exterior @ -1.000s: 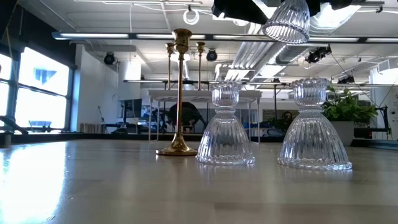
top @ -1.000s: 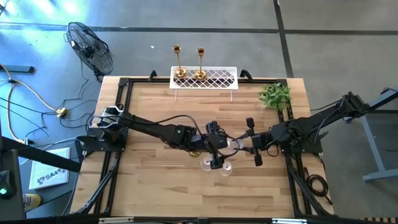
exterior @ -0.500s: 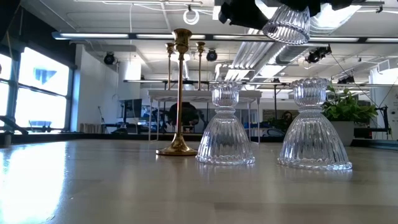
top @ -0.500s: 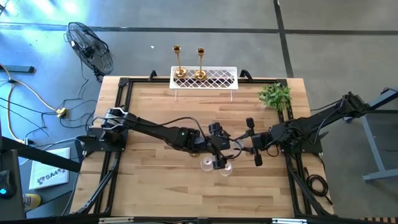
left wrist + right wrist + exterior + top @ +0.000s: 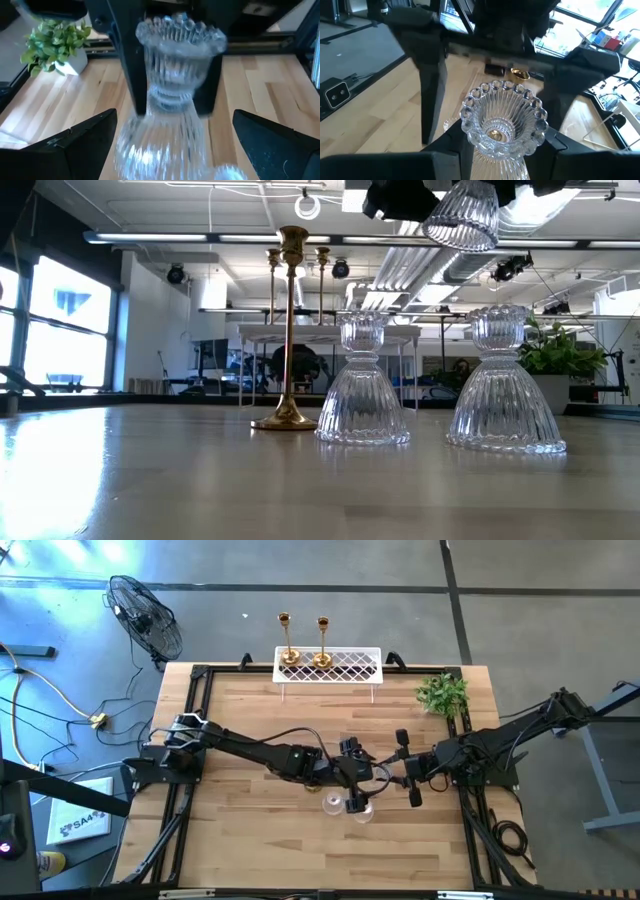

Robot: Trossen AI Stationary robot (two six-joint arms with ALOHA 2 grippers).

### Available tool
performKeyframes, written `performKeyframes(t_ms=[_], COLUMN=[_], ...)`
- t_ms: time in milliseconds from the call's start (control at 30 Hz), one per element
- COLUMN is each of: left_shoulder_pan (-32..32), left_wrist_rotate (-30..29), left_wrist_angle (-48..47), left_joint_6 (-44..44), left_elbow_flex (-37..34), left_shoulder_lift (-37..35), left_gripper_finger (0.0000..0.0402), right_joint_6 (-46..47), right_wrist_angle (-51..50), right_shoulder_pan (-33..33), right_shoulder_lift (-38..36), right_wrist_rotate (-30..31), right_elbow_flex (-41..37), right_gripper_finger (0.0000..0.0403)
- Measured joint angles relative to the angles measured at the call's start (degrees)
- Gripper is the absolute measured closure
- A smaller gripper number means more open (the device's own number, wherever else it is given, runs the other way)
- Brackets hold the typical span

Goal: Pick & Place candle stick holders
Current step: Put the top glass candle holder on the shelf

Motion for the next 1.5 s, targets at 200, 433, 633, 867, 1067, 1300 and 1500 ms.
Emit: performKeyframes(t_ms=[200, 433, 633, 867, 1067, 1300, 1500], left_shoulder_pan=[0.37, 0.26, 0.28, 0.28, 0.28, 0.30, 0.30], left_wrist_rotate=[0.34, -1.82, -2.09, -2.09, -1.86, -1.57, -1.27], left_wrist_angle=[1.88, 2.83, 3.50, 3.41, 3.62, 4.27, 4.20], left_joint_6=[0.00, 0.33, 0.42, 0.42, 0.94, 0.57, 0.41], left_elbow_flex=[0.03, 0.02, 0.02, 0.02, 0.02, 0.08, 0.09], left_shoulder_lift=[1.47, 2.63, 2.63, 2.63, 2.63, 2.43, 2.43], left_gripper_finger=[0.0011, 0.0011, 0.0012, 0.0060, 0.0140, 0.0171, 0.0177], right_joint_6=[0.00, -0.24, -0.39, -0.42, -0.11, -0.28, -0.15], right_wrist_angle=[-0.01, -0.04, -0.32, -0.20, -0.39, -0.58, -0.82], right_shoulder_pan=[0.00, 0.00, 0.00, 0.00, 0.00, -0.03, -0.02], right_shoulder_lift=[0.02, 0.02, 0.02, 0.02, 0.02, 0.11, 0.11], right_wrist_rotate=[0.00, 0.00, -0.02, 0.00, -0.29, -0.18, 0.00], right_elbow_flex=[0.00, 0.00, 0.00, 0.00, 0.00, 0.00, 0.00], right_gripper_finger=[0.0282, 0.0282, 0.0282, 0.0282, 0.0282, 0.0282, 0.0282])
